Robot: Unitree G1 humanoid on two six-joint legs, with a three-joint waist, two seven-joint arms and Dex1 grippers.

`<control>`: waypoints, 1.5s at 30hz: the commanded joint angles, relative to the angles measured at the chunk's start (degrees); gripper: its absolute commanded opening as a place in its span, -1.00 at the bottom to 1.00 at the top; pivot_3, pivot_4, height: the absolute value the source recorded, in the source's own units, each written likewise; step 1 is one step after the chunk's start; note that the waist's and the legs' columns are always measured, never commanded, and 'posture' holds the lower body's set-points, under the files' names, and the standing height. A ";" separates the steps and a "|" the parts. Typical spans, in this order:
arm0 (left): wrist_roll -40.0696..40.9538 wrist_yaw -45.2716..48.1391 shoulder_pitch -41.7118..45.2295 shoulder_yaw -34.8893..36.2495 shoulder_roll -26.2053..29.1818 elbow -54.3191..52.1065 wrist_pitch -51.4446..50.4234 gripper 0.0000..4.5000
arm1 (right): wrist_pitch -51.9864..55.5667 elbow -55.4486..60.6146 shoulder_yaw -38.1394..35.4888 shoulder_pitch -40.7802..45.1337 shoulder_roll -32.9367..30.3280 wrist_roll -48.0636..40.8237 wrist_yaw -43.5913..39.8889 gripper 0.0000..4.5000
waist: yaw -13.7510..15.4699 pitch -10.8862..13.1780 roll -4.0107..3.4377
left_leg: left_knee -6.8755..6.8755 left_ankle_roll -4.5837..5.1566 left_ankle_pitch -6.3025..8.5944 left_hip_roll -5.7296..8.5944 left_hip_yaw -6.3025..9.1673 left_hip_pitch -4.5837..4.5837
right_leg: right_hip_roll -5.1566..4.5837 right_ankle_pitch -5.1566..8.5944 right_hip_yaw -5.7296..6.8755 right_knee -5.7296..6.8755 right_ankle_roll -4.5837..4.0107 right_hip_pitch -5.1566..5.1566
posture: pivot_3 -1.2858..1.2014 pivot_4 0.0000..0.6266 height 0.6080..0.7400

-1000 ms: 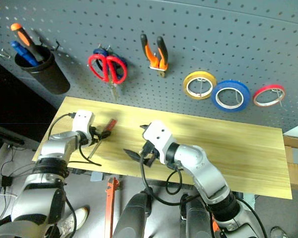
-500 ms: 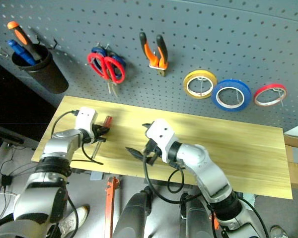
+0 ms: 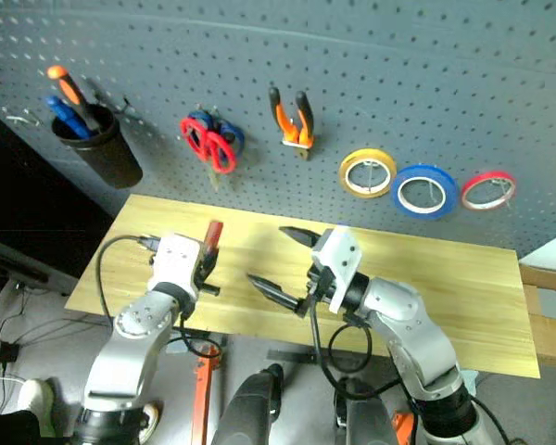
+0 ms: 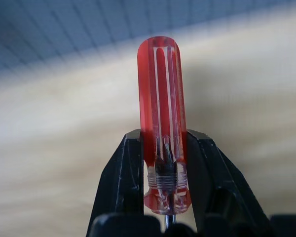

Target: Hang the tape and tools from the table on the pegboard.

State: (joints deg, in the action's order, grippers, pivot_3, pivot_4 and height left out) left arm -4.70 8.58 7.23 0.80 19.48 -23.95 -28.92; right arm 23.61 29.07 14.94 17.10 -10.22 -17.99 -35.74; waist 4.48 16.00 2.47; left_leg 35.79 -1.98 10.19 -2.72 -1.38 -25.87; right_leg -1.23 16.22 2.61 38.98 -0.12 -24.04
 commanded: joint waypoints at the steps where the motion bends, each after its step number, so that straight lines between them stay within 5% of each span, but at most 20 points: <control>1: -4.68 -4.80 3.81 1.44 0.24 -4.87 7.29 -0.62 | -4.81 -0.27 0.28 3.42 5.67 -2.77 1.58 1.00 | 0.05 -1.42 -0.03 | 0.00 -0.01 -0.01 -0.01 -0.02 0.01 | 0.06 0.00 0.04 0.00 0.00 0.03 | 0.18 -0.67 1.00; 4: -5.85 -6.52 9.39 3.98 1.49 -1.32 9.82 -0.62 | -6.12 -2.71 -0.50 7.05 10.11 -3.87 3.10 1.00 | 0.04 -2.97 0.01 | -0.02 0.22 -0.08 -0.03 -0.07 0.07 | 0.16 -0.09 0.13 0.02 -0.05 0.07 | 0.19 -0.69 1.00; 8: -4.37 -7.04 27.23 8.54 7.60 16.26 17.38 -0.62 | -7.67 -9.00 -2.24 16.04 14.23 -2.86 5.93 1.00 | 0.10 -3.94 0.11 | 0.00 0.37 -0.14 0.00 -0.08 0.47 | 0.19 -0.16 0.22 0.02 -0.07 0.53 | 0.18 -0.71 1.00; 18: -4.28 -8.67 56.71 8.76 15.76 57.80 39.84 -0.62 | -13.52 -17.59 -3.93 23.03 15.50 0.35 8.79 1.00 | -0.08 -4.46 0.43 | -0.03 0.42 -0.21 0.09 -0.28 0.62 | 0.08 -0.53 0.13 -0.12 -0.35 0.72 | 0.16 -0.65 1.00; 27: -3.63 -10.17 56.26 8.74 15.86 73.94 47.89 -0.62 | -12.91 -17.62 -4.77 22.27 13.85 1.05 10.24 1.00 | -0.44 -4.45 0.41 | -0.02 0.51 -0.15 0.03 -0.34 0.62 | 0.11 -0.52 0.08 -0.01 -0.33 0.65 | 0.16 -0.52 1.00; 37: -0.32 -10.68 50.45 11.06 15.92 73.05 45.61 -0.62 | -9.08 -14.48 -3.84 19.79 12.62 0.29 10.90 1.00 | -0.91 -4.15 0.31 | 0.00 0.57 -0.12 0.01 -0.31 0.66 | 0.11 -0.51 0.03 0.00 -0.33 0.67 | 0.17 -0.29 1.00; 45: 2.75 -11.53 40.49 13.96 14.52 58.15 36.25 0.60 | -7.80 -14.21 -4.10 19.14 11.41 -0.22 10.42 1.00 | -1.26 -3.64 0.25 | -0.04 0.61 -0.09 -0.04 -0.18 0.81 | 0.12 -0.51 -0.10 0.06 -0.34 0.72 | 0.19 -0.24 1.00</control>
State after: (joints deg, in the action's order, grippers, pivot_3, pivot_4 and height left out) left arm -3.15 -2.14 48.62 13.39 33.77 39.84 9.00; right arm 16.05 12.63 11.32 35.59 1.05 -17.07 -24.99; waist 3.23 12.36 2.72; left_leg 35.75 -1.36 10.10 -2.76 -1.53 -25.05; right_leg -1.12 15.71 2.50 39.04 -0.46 -23.31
